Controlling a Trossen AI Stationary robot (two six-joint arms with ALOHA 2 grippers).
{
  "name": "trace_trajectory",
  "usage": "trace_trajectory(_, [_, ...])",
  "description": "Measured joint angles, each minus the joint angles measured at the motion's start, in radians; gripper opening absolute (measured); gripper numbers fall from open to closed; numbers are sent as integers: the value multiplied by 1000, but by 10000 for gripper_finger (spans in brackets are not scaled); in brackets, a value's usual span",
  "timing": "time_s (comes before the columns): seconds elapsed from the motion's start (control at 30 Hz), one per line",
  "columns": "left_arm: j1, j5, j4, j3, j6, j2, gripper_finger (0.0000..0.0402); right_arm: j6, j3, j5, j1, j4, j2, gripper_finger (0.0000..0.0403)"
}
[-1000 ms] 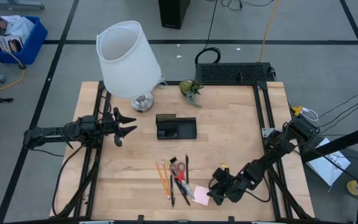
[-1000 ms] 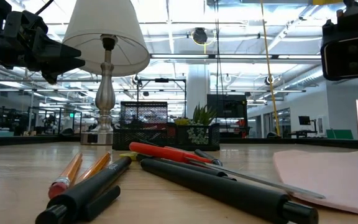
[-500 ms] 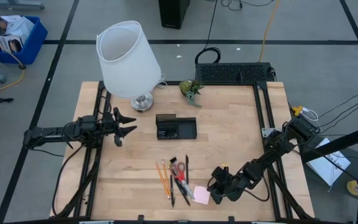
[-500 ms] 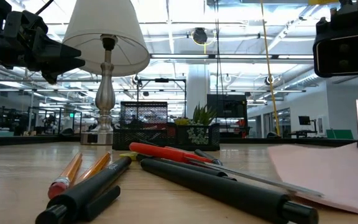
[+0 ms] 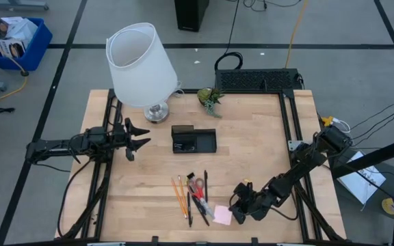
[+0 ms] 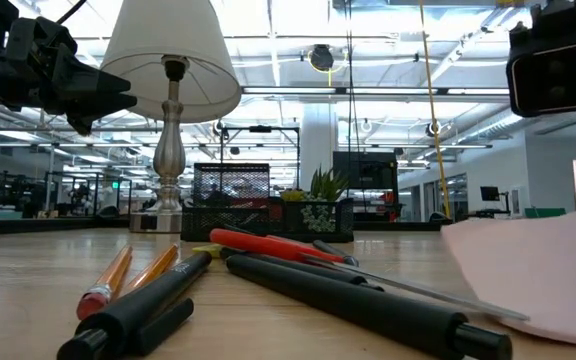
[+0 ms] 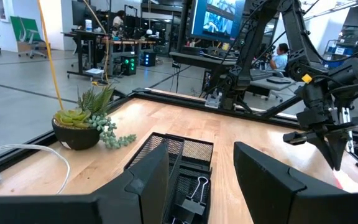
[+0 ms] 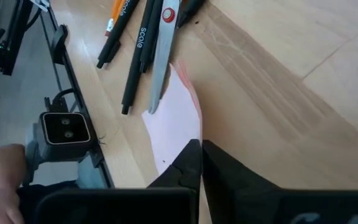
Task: Pick and place office supplies into organizer
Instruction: Put the pink sticky note into the black desk organizer
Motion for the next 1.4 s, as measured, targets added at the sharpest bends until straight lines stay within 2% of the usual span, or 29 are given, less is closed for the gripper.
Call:
trace_trajectory(0.73, [0,0,0,0,0,0,186,176,5,-41,1,-381,-42,1])
trace_trajectory(0.97, [0,0,0,0,0,0,186,251,0,-21,20,-614,-117,0])
trace_trajectory(1.17, [0,0,0,0,0,0,186,305,-2,83,15,-831,-173,0])
trace_trajectory(1.27, [0,0,0,0,0,0,186,265,-2,139,-7,-831,-190,0])
trace_trajectory(1.4, [0,0,0,0,0,0,186,129,-2,223,-54,-734,-198,0])
